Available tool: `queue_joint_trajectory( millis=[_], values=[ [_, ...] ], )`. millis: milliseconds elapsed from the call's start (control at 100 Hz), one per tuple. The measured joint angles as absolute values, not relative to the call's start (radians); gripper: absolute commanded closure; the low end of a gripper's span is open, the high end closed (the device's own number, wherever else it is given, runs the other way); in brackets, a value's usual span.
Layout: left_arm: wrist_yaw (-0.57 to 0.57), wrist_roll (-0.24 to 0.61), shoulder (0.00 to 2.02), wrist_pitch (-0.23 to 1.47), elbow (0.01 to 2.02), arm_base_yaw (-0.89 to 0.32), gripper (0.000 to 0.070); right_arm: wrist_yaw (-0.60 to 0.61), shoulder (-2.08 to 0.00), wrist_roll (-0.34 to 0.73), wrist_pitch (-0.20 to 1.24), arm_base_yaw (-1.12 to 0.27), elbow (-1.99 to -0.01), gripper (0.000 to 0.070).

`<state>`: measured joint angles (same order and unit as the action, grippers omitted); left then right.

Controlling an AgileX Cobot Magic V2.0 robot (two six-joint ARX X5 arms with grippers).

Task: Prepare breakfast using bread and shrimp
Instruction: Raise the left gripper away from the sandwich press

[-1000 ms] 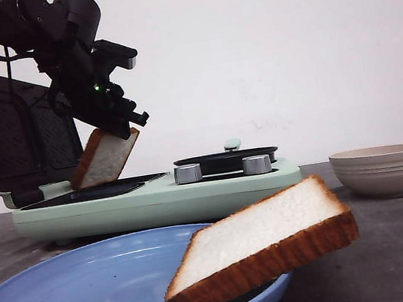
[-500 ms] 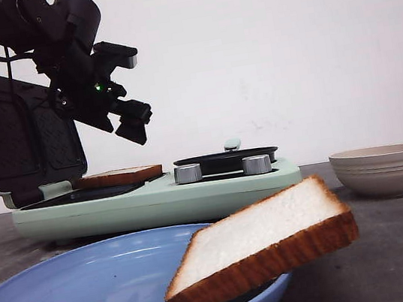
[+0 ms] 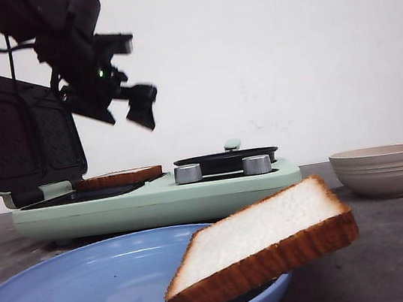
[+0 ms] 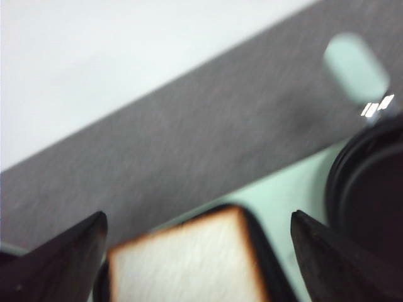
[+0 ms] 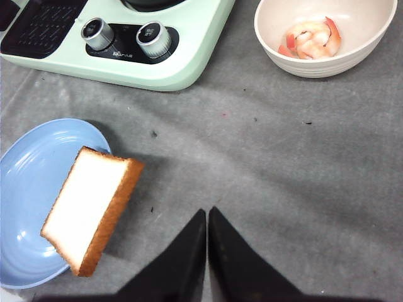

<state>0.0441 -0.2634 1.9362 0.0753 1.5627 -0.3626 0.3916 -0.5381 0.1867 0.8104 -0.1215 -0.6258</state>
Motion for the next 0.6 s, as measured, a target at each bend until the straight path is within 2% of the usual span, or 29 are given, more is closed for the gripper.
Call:
queue_joint_trajectory(
  millis=[230, 490, 600],
  values=[
    [-0.01, -0.186, 1.849, 0.136, 1.591, -0.353, 0.0184, 0.392, -0.538, 0.187, 0.81, -0.122, -0.626, 0.0696],
    [-0.285, -0.073, 1.68, 0.264, 1.604, -0.279, 0.0195, 0.392, -0.538, 0.187, 0.812, -0.122, -0.626, 0.0696],
    [-0.365, -0.039, 1.641, 0.366, 1.604, -0.244, 0.0257, 0.392, -0.538, 0.187, 0.812, -0.122, -0.626, 0.0697]
  ],
)
